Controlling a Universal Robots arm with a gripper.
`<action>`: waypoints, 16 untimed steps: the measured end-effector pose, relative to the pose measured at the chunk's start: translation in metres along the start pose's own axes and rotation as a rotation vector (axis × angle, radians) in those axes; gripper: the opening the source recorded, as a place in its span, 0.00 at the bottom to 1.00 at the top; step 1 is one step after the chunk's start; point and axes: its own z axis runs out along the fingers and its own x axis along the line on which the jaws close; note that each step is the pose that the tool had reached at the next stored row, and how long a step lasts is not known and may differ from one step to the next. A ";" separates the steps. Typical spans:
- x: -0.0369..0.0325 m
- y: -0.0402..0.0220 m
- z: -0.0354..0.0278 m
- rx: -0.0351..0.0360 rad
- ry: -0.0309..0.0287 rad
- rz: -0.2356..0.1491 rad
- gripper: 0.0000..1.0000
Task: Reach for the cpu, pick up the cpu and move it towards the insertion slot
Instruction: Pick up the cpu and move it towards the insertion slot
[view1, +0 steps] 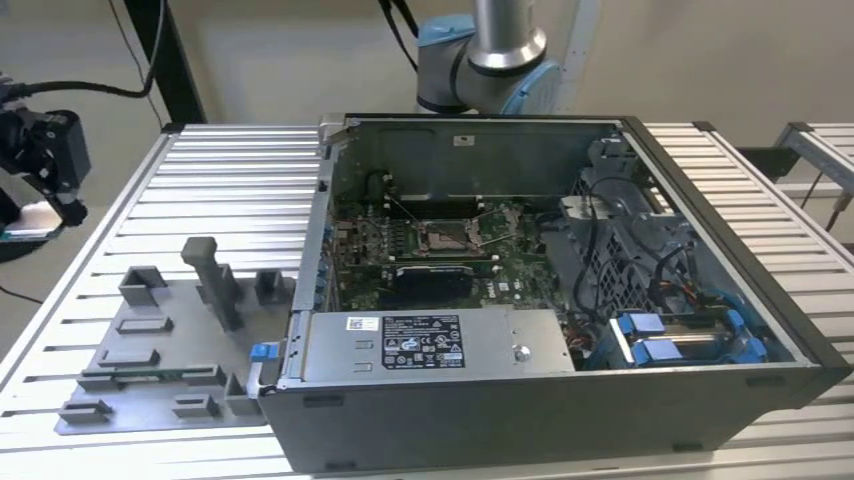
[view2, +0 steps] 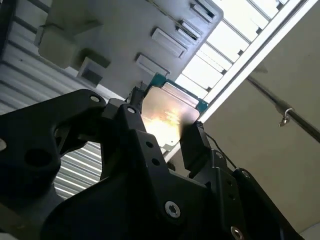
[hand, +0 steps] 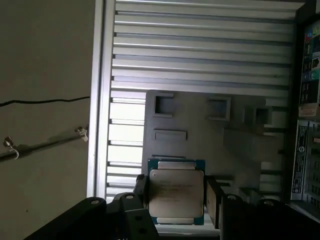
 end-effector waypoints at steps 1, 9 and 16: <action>0.0000 0.0002 -0.0047 0.0001 0.0001 0.000 0.00; -0.0003 0.0015 -0.0371 0.0001 0.0001 0.000 0.00; -0.0003 0.0015 -0.0379 0.0000 0.0000 0.000 0.00</action>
